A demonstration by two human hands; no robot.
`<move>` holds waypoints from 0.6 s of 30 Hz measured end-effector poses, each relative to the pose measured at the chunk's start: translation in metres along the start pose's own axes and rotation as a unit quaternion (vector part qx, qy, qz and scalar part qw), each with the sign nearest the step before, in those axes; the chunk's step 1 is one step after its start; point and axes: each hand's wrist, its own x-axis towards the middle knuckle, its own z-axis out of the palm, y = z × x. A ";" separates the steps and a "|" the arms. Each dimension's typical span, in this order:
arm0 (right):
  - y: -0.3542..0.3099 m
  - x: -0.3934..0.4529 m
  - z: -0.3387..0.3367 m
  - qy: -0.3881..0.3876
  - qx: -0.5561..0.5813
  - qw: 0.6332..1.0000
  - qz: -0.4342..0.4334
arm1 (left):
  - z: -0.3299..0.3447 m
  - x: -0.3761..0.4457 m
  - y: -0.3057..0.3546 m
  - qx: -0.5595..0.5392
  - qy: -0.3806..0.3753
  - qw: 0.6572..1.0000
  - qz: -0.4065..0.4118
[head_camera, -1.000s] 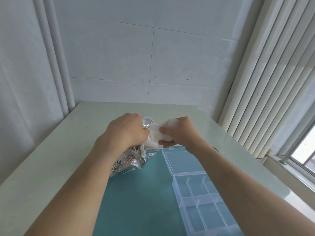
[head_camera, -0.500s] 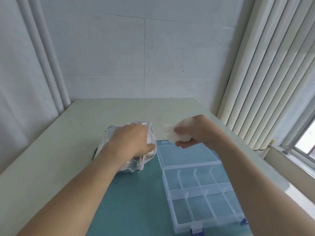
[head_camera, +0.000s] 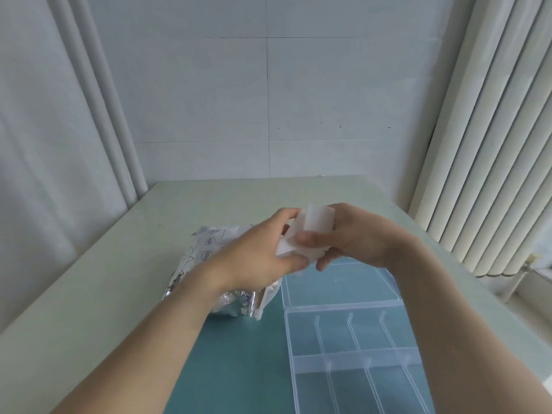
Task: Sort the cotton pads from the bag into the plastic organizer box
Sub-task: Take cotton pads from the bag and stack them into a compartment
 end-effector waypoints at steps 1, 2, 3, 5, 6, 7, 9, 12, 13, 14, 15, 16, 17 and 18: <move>0.001 0.000 -0.003 -0.015 0.021 1.000 0.002 | -0.001 0.004 0.000 -0.030 0.001 1.000 -0.009; 0.002 0.000 -0.005 -0.022 0.045 0.999 0.006 | -0.001 0.007 0.000 -0.057 -0.004 0.998 -0.019; 0.003 0.000 -0.006 -0.020 0.067 0.998 0.008 | 0.000 0.011 0.000 -0.081 -0.010 0.996 -0.026; 0.005 0.001 -0.010 0.003 0.081 0.997 0.001 | 0.000 0.018 0.000 -0.134 -0.006 0.990 -0.034; 0.006 0.003 -0.013 0.023 0.073 0.997 -0.001 | 0.000 0.022 0.002 -0.168 -0.002 0.985 -0.039; 0.008 0.005 -0.016 0.043 0.056 0.997 -0.002 | 0.001 0.024 0.004 -0.204 -0.003 0.978 -0.050; 0.008 0.010 -0.023 0.087 0.014 0.996 -0.003 | 0.001 0.027 0.010 -0.279 -0.019 0.957 -0.074; 0.002 0.015 -0.030 0.148 0.003 0.989 0.013 | 0.003 0.032 0.011 -0.379 -0.035 0.920 -0.095; 0.000 0.016 -0.031 0.174 0.000 0.985 0.019 | 0.004 0.034 0.010 -0.388 -0.023 0.916 -0.096; -0.001 0.017 -0.031 0.196 -0.006 0.980 0.021 | 0.006 0.036 0.008 -0.387 -0.002 0.917 -0.097; -0.002 0.019 -0.032 0.213 -0.011 0.977 0.018 | 0.008 0.038 0.007 -0.382 0.022 0.919 -0.097; -0.001 0.022 -0.031 0.226 -0.014 0.974 0.012 | 0.011 0.039 0.005 -0.382 0.045 0.918 -0.100; 0.000 0.024 -0.031 0.238 -0.016 0.971 0.003 | 0.013 0.041 0.003 -0.386 0.065 0.914 -0.106; 0.001 0.027 -0.030 0.248 -0.017 0.968 -0.008 | 0.015 0.043 0.002 -0.392 0.079 0.909 -0.113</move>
